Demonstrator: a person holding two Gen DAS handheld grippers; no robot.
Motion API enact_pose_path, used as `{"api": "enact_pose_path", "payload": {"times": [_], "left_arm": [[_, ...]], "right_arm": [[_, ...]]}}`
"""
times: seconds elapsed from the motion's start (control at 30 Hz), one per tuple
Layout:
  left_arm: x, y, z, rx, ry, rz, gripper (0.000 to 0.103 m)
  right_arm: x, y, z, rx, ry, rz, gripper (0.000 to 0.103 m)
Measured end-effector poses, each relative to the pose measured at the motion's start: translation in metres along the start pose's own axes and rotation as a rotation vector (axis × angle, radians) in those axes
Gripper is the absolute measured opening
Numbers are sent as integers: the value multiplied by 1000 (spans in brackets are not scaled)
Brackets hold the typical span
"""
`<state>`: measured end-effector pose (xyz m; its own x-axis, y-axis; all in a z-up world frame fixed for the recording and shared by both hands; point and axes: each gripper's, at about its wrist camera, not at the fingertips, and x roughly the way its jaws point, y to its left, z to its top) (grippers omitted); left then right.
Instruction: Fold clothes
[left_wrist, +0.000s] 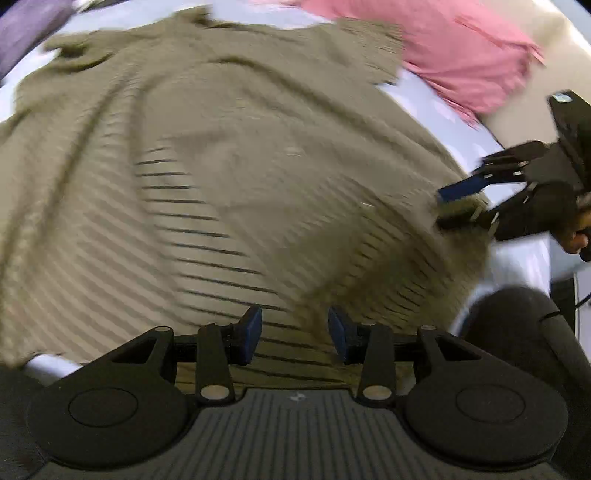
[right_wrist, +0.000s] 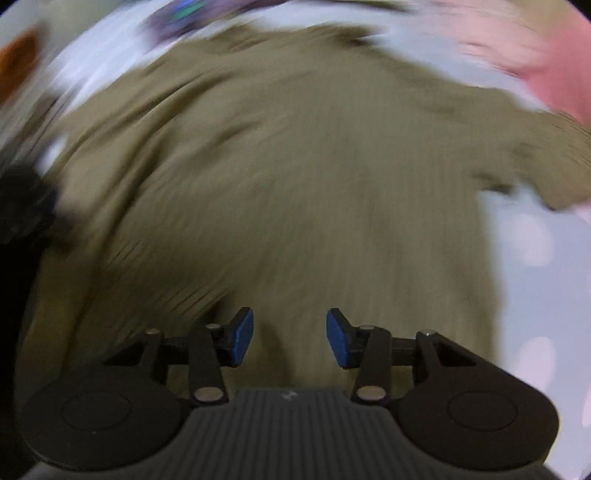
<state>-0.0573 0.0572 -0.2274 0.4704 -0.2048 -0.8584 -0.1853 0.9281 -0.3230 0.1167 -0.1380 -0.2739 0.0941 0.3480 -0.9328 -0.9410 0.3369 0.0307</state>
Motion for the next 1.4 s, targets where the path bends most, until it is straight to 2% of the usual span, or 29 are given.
{"api": "enact_pose_path", "payload": {"times": [0.1,0.2,0.23,0.27,0.3,0.37,0.5,0.6,0.7,0.83,0.97,1.07,1.2,1.3,1.37,1.4], "left_arm": [[11,-32,-9,123,-4,-2,39],[34,-57,-19,228,24,20,39],[43,-63,-22,259,37,31,39],[51,-70,-24,298,44,42,39],[57,-74,-25,326,49,54,39],[66,-81,-26,365,54,70,34],[63,-78,-24,329,11,89,0],[51,-72,-21,286,-33,79,0],[39,-70,-21,248,-50,28,0],[16,-77,-26,236,-26,-76,0],[-1,-102,-35,291,7,-186,0],[-10,-124,-43,344,53,-289,0],[1,-139,-51,389,110,-313,0],[15,-144,-54,396,170,-363,0],[24,-146,-56,390,167,-346,0],[30,-144,-55,359,164,-314,1]], "right_arm": [[8,42,-13,-151,52,13,50],[22,52,-22,-187,99,-2,50],[27,53,-25,-189,117,-17,43],[32,54,-28,-188,137,-36,13],[35,53,-29,-181,151,-60,1],[31,47,-30,-140,129,-83,2],[10,37,-31,-75,56,-115,2],[-3,33,-34,-42,15,-135,2],[-15,28,-39,-3,-20,-146,2],[-31,28,-46,2,-24,-162,1],[-55,22,-51,-9,-8,-141,1],[-73,22,-55,-29,20,-77,1],[-73,30,-63,-68,97,-20,1],[-59,31,-68,-43,128,-22,1],[-49,31,-72,-23,146,-27,1],[-44,31,-74,-13,155,-29,2]]}}
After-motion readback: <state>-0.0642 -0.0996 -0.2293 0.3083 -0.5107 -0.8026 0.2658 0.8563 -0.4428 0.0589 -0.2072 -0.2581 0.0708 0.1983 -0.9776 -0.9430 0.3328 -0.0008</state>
